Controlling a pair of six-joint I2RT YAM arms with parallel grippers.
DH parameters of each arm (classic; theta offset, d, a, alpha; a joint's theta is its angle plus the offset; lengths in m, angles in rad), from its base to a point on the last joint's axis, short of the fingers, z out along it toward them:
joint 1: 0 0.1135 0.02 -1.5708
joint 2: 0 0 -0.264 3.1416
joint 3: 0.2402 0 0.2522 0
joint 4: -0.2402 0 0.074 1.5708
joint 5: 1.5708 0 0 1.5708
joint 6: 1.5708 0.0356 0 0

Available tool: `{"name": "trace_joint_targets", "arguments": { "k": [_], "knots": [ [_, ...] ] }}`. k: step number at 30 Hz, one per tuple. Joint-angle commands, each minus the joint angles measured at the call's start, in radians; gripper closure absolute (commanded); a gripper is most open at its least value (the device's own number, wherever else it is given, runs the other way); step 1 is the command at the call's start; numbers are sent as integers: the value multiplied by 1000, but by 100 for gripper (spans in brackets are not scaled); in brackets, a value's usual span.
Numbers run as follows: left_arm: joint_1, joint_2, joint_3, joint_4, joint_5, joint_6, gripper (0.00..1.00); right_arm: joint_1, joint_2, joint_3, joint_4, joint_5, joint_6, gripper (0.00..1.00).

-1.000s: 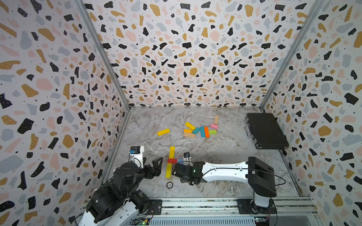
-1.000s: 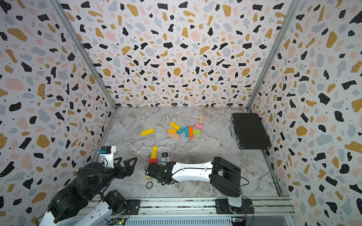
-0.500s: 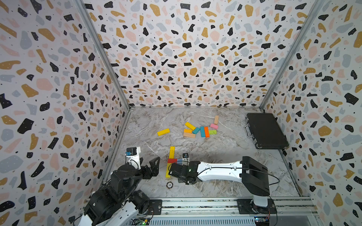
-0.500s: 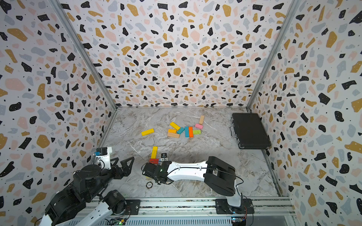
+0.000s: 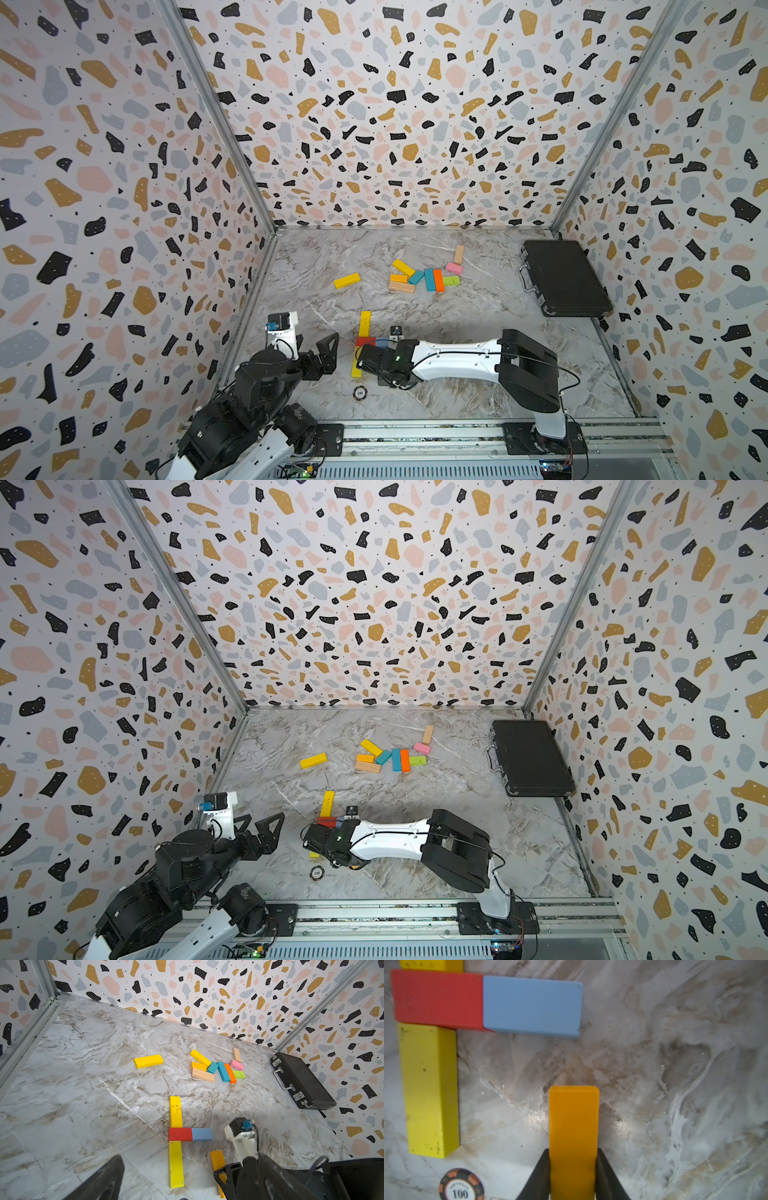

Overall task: Assemble the letter h with building blocks
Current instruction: Place the building block at the center of the board.

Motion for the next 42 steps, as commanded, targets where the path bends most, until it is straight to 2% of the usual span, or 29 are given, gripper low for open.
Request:
{"name": "trace_joint_targets", "arguments": {
  "k": [1,42],
  "knots": [
    [4,-7,0,7,-12,-2,1,-4,14,50,-46,10,15,83],
    [5,-7,4,7,-19,3,1,-35,91,122,-66,18,4,83]
  ]
}}
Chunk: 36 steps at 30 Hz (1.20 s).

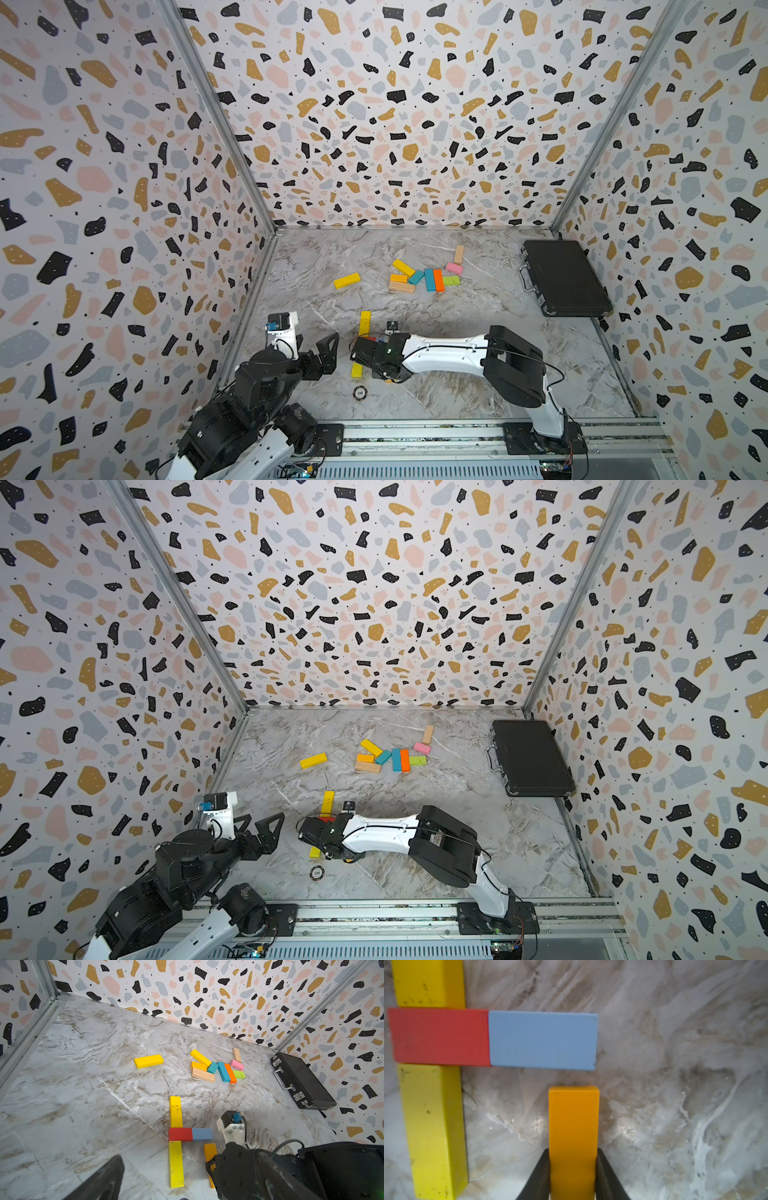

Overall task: Assemble the letter h with building blocks
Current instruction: Place the building block at the center of the board.

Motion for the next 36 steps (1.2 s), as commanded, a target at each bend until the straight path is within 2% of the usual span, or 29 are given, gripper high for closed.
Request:
{"name": "trace_joint_targets", "arguments": {
  "k": [1,9,26,36],
  "knots": [
    [4,-8,3,7,-18,3,1,-4,7,30,-42,17,-11,83],
    [4,-7,4,6,-16,4,1,-5,15,33,-43,14,-15,80],
    [4,-5,5,6,-13,6,1,-10,-2,31,-35,38,-29,45],
    [4,-2,7,4,-18,7,1,-6,-158,-48,99,133,-155,24]
  ]
}}
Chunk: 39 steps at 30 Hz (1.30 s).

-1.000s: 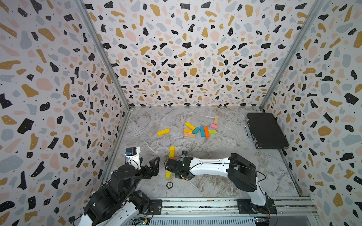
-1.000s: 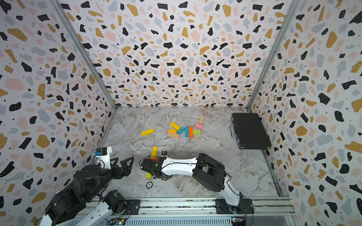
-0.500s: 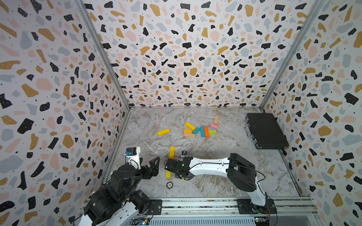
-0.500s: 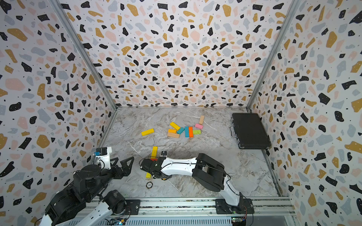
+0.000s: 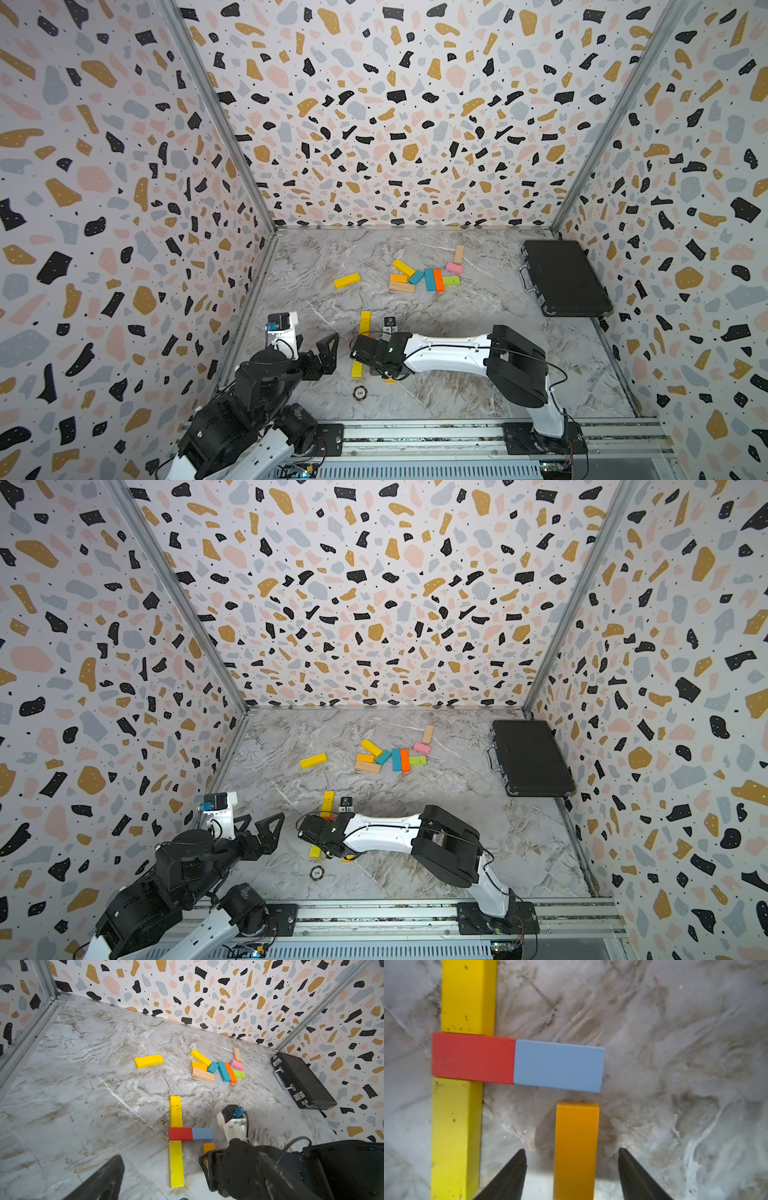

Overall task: Assemble the letter h with building blocks
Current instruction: Place the building block at the center of the board, then assemble the building block at the center of the board.

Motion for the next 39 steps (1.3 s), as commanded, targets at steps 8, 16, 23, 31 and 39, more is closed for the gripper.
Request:
{"name": "trace_joint_targets", "arguments": {
  "k": [8,16,23,31,39],
  "knots": [
    [6,-2,8,6,-18,9,1,41,-188,-81,0,35,-188,20],
    [5,0,8,8,-15,12,1,124,-178,-111,-79,35,-153,15],
    [5,-1,9,6,-13,11,1,138,-164,-140,-81,40,-97,15],
    [4,1,7,6,-12,13,1,132,-134,-156,-80,29,-87,16],
    [4,1,9,6,-17,12,1,121,-104,-167,-66,18,-73,17]
  ]
}}
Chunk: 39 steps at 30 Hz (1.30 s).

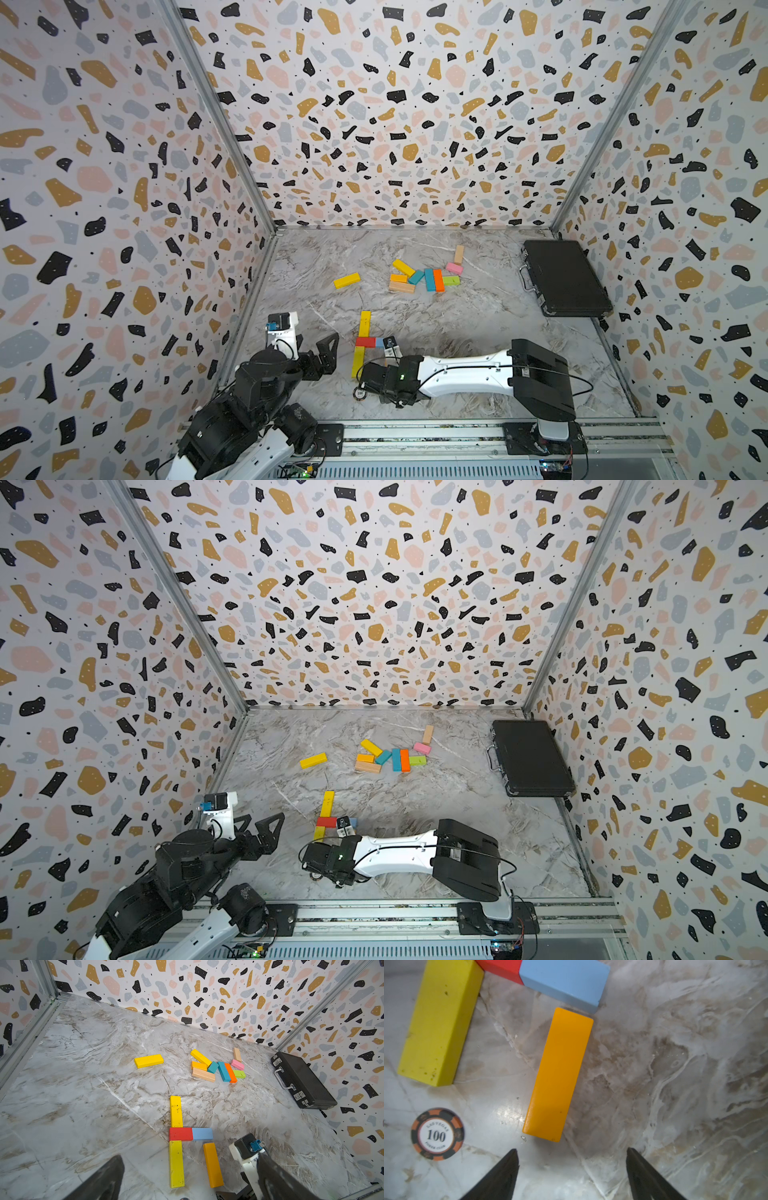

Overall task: Assemble the letter h with building blocks
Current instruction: Assemble the building block at the center of the board.

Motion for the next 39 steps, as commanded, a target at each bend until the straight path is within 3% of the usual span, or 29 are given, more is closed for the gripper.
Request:
{"name": "trace_joint_targets", "arguments": {
  "k": [1,32,39],
  "knots": [
    [4,1,9,6,-16,10,1,-8,3,-14,-21,0,23,17],
    [4,4,9,6,-17,10,1,-35,27,-24,11,-3,31,19],
    [4,6,10,6,-13,13,1,-32,-27,-56,53,2,12,17]
  ]
}}
